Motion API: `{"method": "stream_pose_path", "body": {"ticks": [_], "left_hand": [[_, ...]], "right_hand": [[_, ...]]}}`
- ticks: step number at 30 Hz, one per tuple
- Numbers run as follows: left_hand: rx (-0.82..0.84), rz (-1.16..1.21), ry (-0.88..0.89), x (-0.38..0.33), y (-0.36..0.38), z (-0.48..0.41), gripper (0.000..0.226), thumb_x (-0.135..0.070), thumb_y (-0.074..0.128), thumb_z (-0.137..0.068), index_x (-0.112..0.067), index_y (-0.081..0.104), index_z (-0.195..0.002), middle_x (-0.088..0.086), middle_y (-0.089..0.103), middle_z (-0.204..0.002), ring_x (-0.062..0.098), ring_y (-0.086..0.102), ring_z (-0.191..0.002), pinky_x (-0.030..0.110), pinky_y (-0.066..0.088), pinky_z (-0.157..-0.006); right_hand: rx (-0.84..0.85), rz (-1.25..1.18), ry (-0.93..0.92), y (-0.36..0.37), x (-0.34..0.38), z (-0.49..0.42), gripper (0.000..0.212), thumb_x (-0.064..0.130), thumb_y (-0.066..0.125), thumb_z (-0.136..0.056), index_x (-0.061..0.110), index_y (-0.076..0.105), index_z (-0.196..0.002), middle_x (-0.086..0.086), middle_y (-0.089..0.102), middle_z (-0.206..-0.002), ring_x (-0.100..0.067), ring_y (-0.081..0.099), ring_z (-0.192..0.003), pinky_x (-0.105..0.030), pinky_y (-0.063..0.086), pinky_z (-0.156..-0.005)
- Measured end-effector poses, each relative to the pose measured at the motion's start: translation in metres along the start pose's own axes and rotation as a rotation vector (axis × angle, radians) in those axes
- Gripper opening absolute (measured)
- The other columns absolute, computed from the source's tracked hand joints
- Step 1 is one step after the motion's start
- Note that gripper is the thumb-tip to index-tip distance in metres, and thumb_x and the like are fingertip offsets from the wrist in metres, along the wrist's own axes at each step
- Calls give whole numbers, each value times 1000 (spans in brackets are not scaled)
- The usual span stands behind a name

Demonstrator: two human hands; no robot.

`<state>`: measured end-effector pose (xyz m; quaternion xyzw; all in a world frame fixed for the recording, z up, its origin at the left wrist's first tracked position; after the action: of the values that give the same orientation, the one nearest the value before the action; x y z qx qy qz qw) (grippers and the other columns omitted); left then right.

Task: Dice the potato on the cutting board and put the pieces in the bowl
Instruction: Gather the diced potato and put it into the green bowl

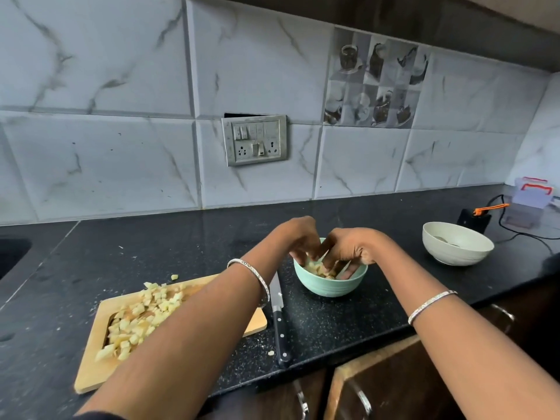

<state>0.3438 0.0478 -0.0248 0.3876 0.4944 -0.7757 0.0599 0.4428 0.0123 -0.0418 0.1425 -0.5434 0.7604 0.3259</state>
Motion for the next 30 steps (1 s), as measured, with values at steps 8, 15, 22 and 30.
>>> {"method": "stream_pose_path", "body": {"ticks": [8,15,22,30], "left_hand": [[-233,234,100,7,-40,12,20,5,85,-67,-6,71,-76,15,72,-71,30,74,-73,41,62,-75],[-263,240,141,15,-35,14,19,7,81,-70,-8,73,-79,15,73,-76,28,73,-71,42,62,-73],[-494,265,247,28,-70,44,14,0,73,-75,-12,74,-82,11,71,-71,21,66,-60,38,62,-67],[-362,174,52,105,-100,93,16,-6,72,-85,-13,72,-99,8,71,-90,16,63,-77,29,55,-64]], "right_hand": [[-460,240,-34,-25,33,8,24,1,86,-75,1,71,-93,-14,70,-100,-18,73,-54,-33,64,-63],[-435,218,-26,-23,29,11,22,5,88,-73,3,76,-91,-14,72,-102,-23,75,-60,-38,64,-70],[-526,150,-299,-8,65,22,12,6,85,-68,15,80,-74,-9,73,-79,-21,68,-86,-35,61,-64],[-323,432,-401,87,102,-2,19,3,64,-84,14,77,-92,-13,70,-104,-31,68,-100,-38,56,-88]]}}
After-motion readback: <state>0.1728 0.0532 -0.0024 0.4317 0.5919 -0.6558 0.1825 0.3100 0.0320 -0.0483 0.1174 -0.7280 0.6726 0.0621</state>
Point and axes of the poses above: each hand's wrist, its own z-axis away from the middle knuckle, its own y-axis out of the palm, x = y × z, the point moved 7 cm from there along -z, towards the middle knuckle
